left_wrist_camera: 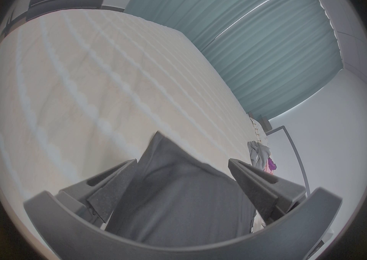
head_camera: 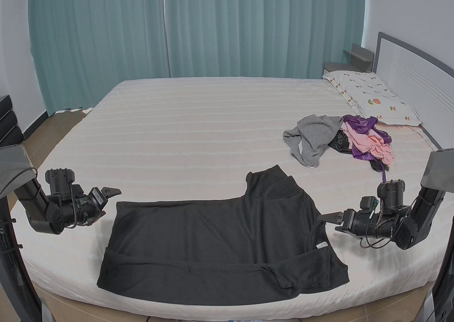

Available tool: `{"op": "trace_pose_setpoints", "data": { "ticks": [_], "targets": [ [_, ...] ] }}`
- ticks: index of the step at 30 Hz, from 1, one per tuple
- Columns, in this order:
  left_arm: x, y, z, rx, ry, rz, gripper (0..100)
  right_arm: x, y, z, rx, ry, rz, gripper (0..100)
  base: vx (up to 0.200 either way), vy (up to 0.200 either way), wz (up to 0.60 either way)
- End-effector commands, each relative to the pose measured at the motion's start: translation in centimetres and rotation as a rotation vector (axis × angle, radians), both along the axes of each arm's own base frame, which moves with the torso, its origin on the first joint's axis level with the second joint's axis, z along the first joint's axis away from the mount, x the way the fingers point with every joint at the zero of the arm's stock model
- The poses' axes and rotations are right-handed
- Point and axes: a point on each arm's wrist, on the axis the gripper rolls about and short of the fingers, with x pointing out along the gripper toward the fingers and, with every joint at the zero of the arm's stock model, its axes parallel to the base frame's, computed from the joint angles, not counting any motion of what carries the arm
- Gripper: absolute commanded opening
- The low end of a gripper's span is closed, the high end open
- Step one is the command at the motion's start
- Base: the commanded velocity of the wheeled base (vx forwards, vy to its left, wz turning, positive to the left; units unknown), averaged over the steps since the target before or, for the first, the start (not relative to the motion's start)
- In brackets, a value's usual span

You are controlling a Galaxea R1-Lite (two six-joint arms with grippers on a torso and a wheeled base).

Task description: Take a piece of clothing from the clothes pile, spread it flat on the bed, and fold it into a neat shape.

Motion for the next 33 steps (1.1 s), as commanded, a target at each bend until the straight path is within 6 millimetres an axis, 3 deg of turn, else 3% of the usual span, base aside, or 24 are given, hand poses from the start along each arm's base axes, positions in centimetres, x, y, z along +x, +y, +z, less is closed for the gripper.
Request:
{"op": "trace_pose_setpoints", "data": {
  "ticks": [1, 7, 32, 33],
  "targets": [
    [5.0, -0.2, -1.2, -0.005, 0.025, -0.028, 100, 0.0, 0.1, -0.1, 0.0, 0.003, 0.005, 100, 0.0, 0.0, 0.0],
    [7.3, 0.2, -3.0, 0.011, 0.013, -0.03, 100, 0.0, 0.1, -0.2, 0.0, 0.006, 0.005, 100, 0.0, 0.0, 0.0],
    [7.5, -0.5, -4.7, 0.089, 0.009, 0.002, 100, 0.1, 0.4, -0.5, -0.003, 0.012, 0.011, 100, 0.0, 0.0, 0.0],
    [7.5, -0.5, -4.7, 0.09, 0.009, 0.003, 0, 0.1, 0.4, -0.5, -0.003, 0.012, 0.011, 100, 0.0, 0.0, 0.0]
  ]
}}
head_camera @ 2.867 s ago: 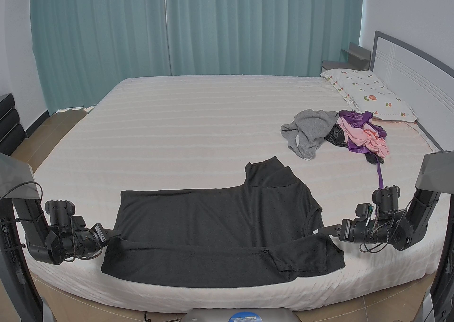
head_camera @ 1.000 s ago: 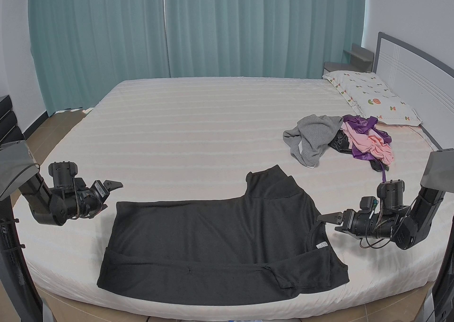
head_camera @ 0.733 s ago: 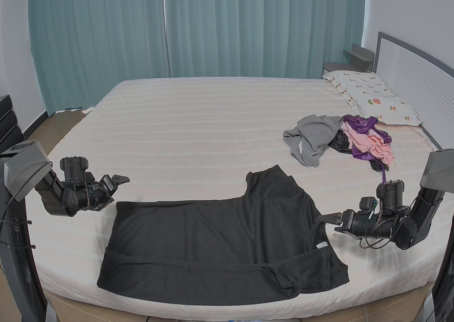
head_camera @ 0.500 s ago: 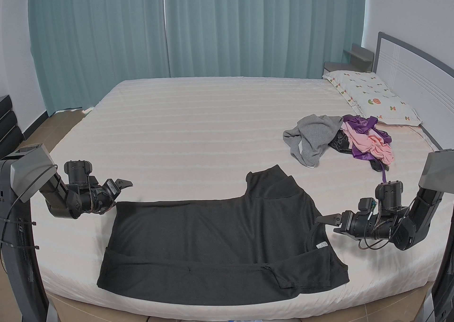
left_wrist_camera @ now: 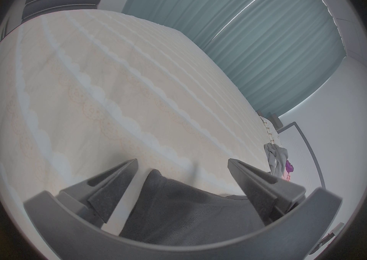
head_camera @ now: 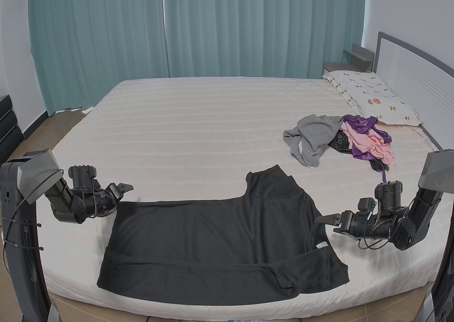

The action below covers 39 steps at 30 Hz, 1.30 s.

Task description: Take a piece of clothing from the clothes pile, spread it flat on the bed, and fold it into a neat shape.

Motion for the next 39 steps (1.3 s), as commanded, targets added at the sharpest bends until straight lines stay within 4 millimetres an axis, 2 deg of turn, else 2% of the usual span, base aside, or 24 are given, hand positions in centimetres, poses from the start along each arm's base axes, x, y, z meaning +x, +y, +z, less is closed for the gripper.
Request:
{"op": "trace_pose_setpoints", "data": {
  "ticks": [1, 9, 13, 21, 24, 25, 26, 28, 29, 31, 39],
  "targets": [
    [-0.1, -0.1, -0.4, -0.001, 0.009, -0.001, 0, 0.0, 0.0, 0.0, 0.0, 0.001, 0.001, 100, 0.0, 0.0, 0.0],
    [0.0, 0.0, -0.3, 0.009, 0.005, 0.015, 0, 0.0, 0.0, 0.0, -0.002, -0.002, -0.003, 100, 0.0, 0.0, 0.0],
    [0.1, 0.2, 0.0, 0.038, 0.001, 0.082, 0, 0.2, -0.2, 0.1, -0.001, -0.008, -0.009, 100, 0.0, 0.0, 0.0],
    [0.2, 0.3, 0.9, -0.022, -0.043, 0.138, 0, 1.1, 0.1, 0.3, -0.009, -0.031, -0.01, 100, 0.0, 0.0, 0.0],
    [0.1, 0.3, 0.7, -0.023, -0.036, 0.138, 0, 2.6, 0.7, 0.2, -0.026, -0.057, -0.022, 100, 0.0, 0.0, 0.0],
    [-0.1, 0.2, 0.5, -0.024, -0.026, 0.137, 0, 3.7, 0.8, 0.3, -0.034, -0.074, -0.034, 100, 0.0, 0.0, 0.0],
    [-0.1, 0.2, 0.5, -0.024, -0.026, 0.137, 0, 3.7, 0.8, 0.3, -0.034, -0.074, -0.034, 100, 0.0, 0.0, 0.0],
    [-0.3, 0.2, 0.4, -0.026, -0.02, 0.136, 0, 5.7, 1.7, 0.2, -0.037, -0.076, -0.019, 100, 0.0, 0.0, 0.0],
    [-0.3, 0.2, 0.4, -0.026, -0.02, 0.136, 0, 5.8, 1.7, 0.2, -0.037, -0.076, -0.019, 100, 0.0, 0.0, 0.0],
    [-0.4, 0.2, 0.2, -0.029, -0.012, 0.138, 0, 8.0, 2.4, 0.3, -0.036, -0.078, -0.01, 100, 0.0, 0.0, 0.0],
    [-0.7, 0.1, 0.0, -0.032, 0.003, 0.137, 0, 13.2, 3.8, -1.3, -0.044, -0.03, 0.005, 100, 0.0, 0.0, 0.0]
  ]
}}
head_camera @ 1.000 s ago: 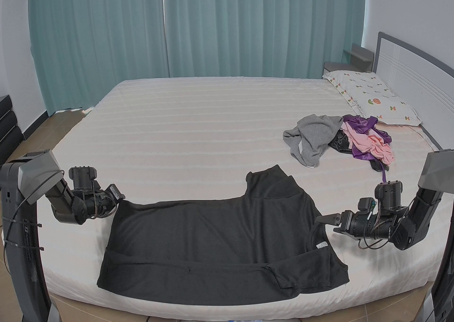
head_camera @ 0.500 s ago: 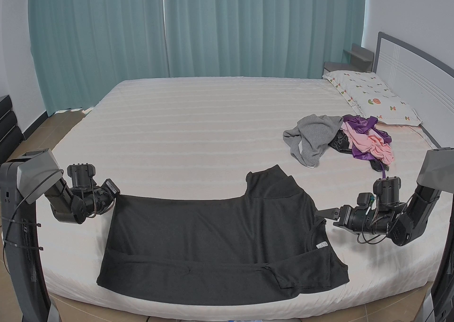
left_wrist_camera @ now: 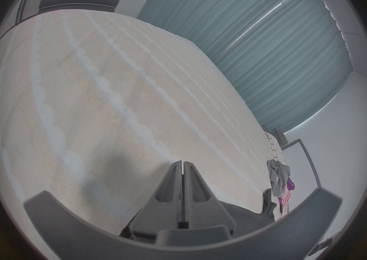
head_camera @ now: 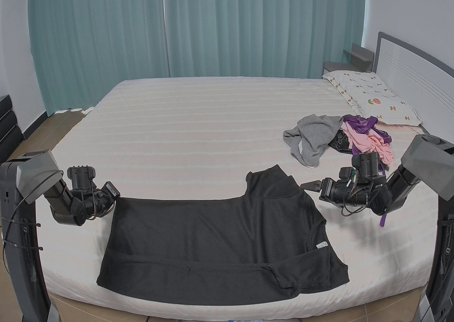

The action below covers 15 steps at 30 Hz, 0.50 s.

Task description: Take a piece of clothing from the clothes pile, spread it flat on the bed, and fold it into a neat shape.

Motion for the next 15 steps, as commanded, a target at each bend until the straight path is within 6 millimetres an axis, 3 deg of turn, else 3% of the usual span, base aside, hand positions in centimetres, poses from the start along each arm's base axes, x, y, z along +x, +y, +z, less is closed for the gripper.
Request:
{"op": "trace_pose_setpoints", "data": {
  "ticks": [1, 8, 15],
  "targets": [
    [-0.4, 0.0, -0.1, -0.005, 0.015, 0.001, 0, 4.0, 1.5, -2.8, -0.012, 0.06, 0.017, 100, 0.0, 0.0, 0.0],
    [-0.4, 0.0, -0.1, -0.019, 0.015, 0.011, 0, 7.1, 2.0, -4.9, -0.037, 0.067, -0.012, 100, 0.0, 0.0, 0.0],
    [-0.4, 0.0, -0.1, -0.021, 0.014, 0.013, 0, 8.1, 2.4, -5.7, -0.054, 0.07, -0.03, 100, 0.0, 0.0, 0.0]
  ]
}}
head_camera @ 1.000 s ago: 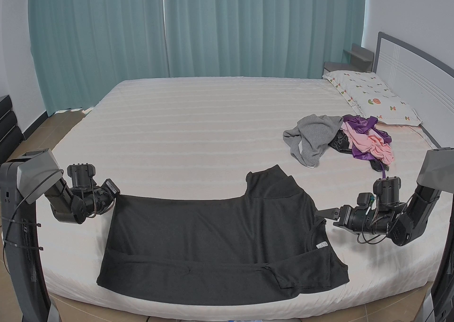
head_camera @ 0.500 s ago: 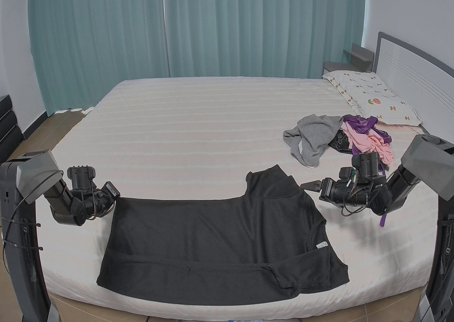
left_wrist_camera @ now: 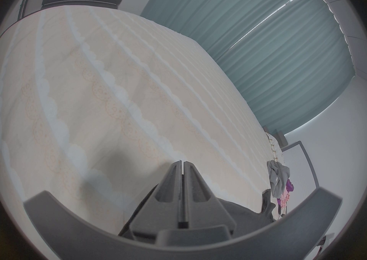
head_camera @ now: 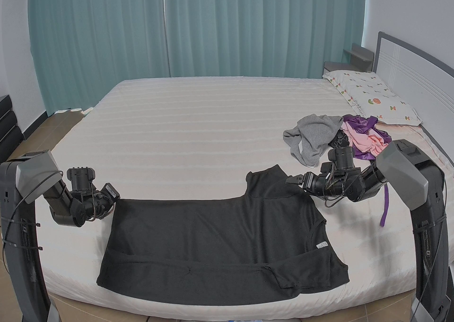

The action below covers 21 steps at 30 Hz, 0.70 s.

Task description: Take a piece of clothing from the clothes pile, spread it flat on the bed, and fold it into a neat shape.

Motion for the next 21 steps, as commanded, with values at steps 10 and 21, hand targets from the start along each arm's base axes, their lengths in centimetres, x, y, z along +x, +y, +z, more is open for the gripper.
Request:
{"op": "trace_pose_setpoints", "data": {
  "ticks": [10, 21],
  "targets": [
    [0.0, 0.0, 0.1, -0.001, -0.003, 0.002, 0, -0.7, -1.5, -1.4, -0.014, 0.055, -0.031, 0, 0.0, 0.0, 0.0],
    [0.0, 0.0, 0.1, -0.001, -0.003, 0.002, 0, -2.3, -2.5, -1.4, -0.033, 0.097, -0.026, 0, 0.0, 0.0, 0.0]
  ]
}}
